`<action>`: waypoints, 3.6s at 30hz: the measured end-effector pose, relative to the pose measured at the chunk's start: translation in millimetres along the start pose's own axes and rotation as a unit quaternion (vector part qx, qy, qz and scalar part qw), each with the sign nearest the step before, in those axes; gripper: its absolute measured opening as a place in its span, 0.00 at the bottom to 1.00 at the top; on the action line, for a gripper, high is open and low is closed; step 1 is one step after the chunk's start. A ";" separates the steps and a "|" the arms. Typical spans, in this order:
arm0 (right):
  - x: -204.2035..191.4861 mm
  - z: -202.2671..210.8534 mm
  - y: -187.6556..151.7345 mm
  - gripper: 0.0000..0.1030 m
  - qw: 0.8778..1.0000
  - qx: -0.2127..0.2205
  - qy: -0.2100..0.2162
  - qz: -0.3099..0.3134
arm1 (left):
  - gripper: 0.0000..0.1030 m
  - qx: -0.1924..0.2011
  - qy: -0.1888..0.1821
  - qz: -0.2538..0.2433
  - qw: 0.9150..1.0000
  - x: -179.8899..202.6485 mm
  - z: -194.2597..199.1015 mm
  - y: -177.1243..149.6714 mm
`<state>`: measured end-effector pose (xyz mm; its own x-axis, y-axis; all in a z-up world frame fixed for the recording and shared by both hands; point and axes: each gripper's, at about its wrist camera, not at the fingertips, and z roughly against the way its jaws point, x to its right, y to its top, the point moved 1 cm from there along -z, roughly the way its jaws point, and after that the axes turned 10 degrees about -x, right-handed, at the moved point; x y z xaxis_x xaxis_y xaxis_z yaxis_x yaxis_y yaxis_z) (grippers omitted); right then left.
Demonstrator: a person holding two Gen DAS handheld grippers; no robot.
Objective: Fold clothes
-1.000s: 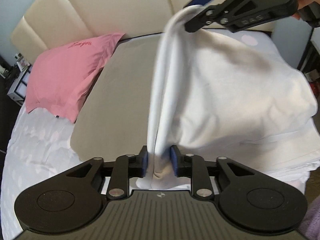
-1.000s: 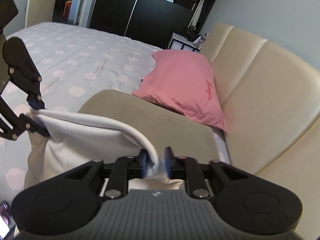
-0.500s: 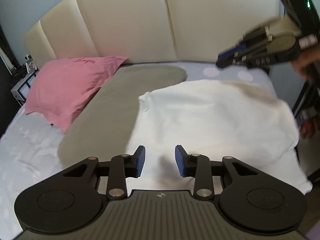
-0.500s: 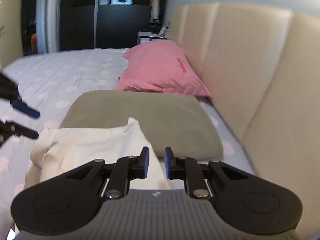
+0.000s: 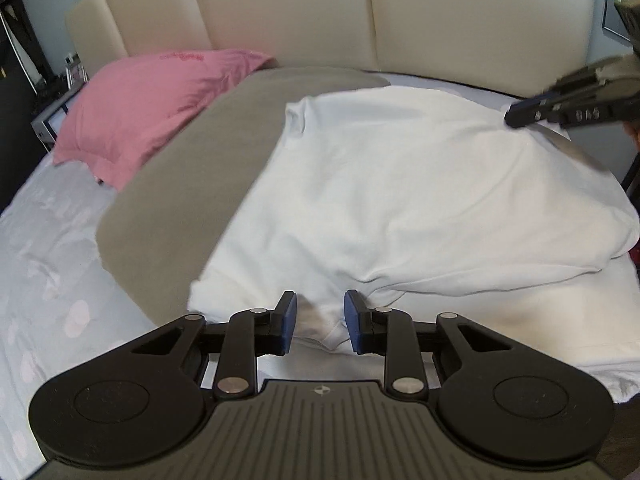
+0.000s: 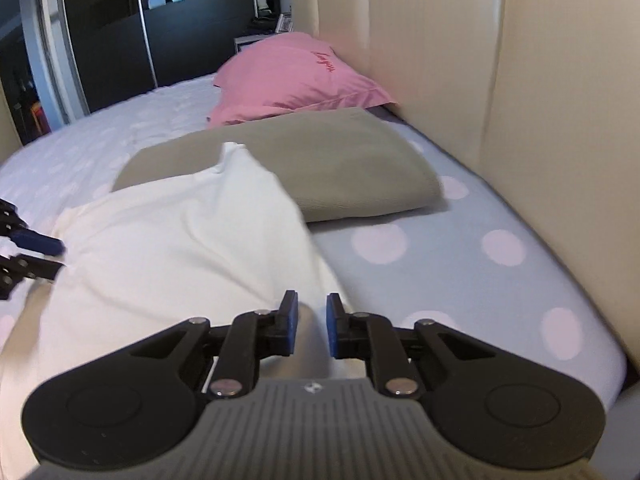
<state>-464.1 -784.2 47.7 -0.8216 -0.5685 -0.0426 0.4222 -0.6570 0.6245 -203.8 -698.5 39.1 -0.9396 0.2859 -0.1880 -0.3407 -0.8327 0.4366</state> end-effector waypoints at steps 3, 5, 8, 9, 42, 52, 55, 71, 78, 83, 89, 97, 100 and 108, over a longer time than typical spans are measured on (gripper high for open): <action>-3.4 14.1 19.0 0.18 1.000 0.023 0.016 0.009 | 0.24 0.032 0.012 -0.010 0.999 -5.8 16.4 2.9; -13.5 15.7 34.8 0.18 0.999 0.034 0.026 0.030 | 0.24 0.044 0.014 0.004 0.999 -13.5 19.2 10.0; -36.1 -0.7 68.5 0.17 0.997 0.030 0.048 0.057 | 0.24 0.041 0.012 0.028 0.999 -24.8 8.4 19.2; -43.1 -12.2 79.2 0.17 0.996 0.016 0.060 0.065 | 0.24 0.037 0.016 0.029 0.999 -26.5 2.1 20.4; -44.9 -17.8 48.3 0.20 0.996 0.037 0.076 0.037 | 0.22 0.127 -0.040 0.019 0.991 14.4 13.3 1.9; -71.3 23.7 -83.8 0.17 0.997 0.002 0.068 0.044 | 0.22 0.094 -0.057 -0.041 0.993 92.8 1.7 -2.4; -70.1 11.8 -108.1 0.16 0.997 0.004 0.077 0.012 | 0.22 0.088 -0.040 -0.040 0.995 105.5 -8.4 -17.9; -25.5 34.4 -96.0 0.27 0.992 0.104 0.041 -0.055 | 0.35 0.125 0.019 0.009 0.992 103.0 22.3 -54.3; -23.2 6.2 -99.9 0.30 0.995 0.059 0.021 -0.072 | 0.35 0.083 -0.007 0.035 0.996 96.7 5.4 -54.8; -24.0 2.9 -103.8 0.30 0.997 0.033 0.008 -0.067 | 0.35 0.084 -0.004 0.043 0.996 98.0 7.2 -57.6; -28.3 19.5 -87.0 0.44 0.997 -0.018 0.008 -0.072 | 0.36 0.097 -0.001 0.052 0.994 101.7 31.8 -64.4; -66.8 90.1 -82.7 0.81 0.992 0.011 -0.007 -0.123 | 0.54 0.145 -0.003 0.076 0.986 104.2 84.8 -73.1; -87.4 117.0 -90.6 0.85 0.991 0.050 -0.016 -0.127 | 0.63 0.171 0.005 0.086 0.981 104.0 105.7 -75.9; -129.3 155.2 -124.3 0.85 0.982 0.111 -0.063 -0.141 | 0.71 0.194 0.039 0.092 0.976 110.9 137.1 -91.4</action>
<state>-469.8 -552.2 96.6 -0.9407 -0.3045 -0.1494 0.0892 -0.6472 0.7571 -281.2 -525.7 99.0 -0.9861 0.0988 -0.1339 -0.1662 -0.6195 0.7672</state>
